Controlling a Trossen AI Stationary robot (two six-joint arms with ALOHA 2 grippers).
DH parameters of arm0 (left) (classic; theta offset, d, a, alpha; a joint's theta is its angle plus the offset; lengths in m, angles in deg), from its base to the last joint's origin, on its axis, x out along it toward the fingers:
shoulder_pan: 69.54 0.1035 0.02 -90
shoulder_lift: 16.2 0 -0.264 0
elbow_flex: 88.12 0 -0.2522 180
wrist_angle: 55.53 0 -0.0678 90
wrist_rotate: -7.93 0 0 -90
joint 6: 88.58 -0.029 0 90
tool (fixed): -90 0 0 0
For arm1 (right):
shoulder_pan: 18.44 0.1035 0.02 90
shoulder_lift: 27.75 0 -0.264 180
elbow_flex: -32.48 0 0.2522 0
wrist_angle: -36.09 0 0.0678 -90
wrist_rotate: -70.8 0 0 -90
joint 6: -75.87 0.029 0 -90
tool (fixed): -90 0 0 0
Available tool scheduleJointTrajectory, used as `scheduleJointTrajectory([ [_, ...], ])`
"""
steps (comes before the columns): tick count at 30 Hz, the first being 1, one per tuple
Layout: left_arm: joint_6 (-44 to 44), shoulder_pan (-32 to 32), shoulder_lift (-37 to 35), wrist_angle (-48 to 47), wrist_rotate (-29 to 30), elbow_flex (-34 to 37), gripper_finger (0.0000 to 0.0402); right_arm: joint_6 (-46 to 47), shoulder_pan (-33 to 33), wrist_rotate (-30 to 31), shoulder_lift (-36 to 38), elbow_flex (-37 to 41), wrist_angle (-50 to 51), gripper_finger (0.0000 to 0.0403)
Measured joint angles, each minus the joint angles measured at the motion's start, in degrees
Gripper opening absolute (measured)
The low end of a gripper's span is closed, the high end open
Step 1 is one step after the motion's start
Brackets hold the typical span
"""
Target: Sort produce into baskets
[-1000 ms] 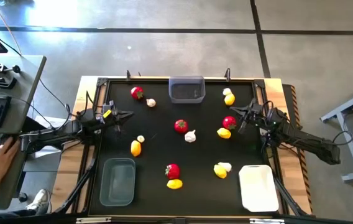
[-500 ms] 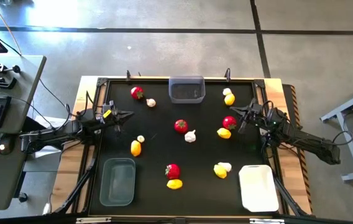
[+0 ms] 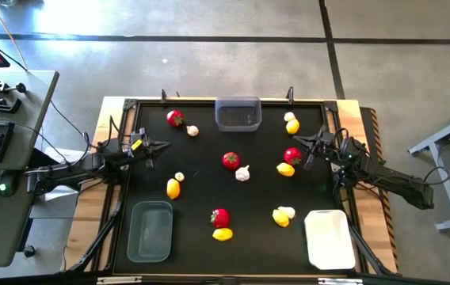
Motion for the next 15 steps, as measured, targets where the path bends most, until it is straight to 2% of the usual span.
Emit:
scheduleJointTrajectory([
  [4,0.04,0.93,-2.52,0.78,-0.76,0.2,0.0001,-0.01,0.01,0.0,0.01,0.0,0.01,0.0],
  [15,0.02,1.03,-1.56,1.82,-0.39,0.22,0.0001,0.0,-0.01,0.0,-0.01,0.0,0.02,0.0],
])
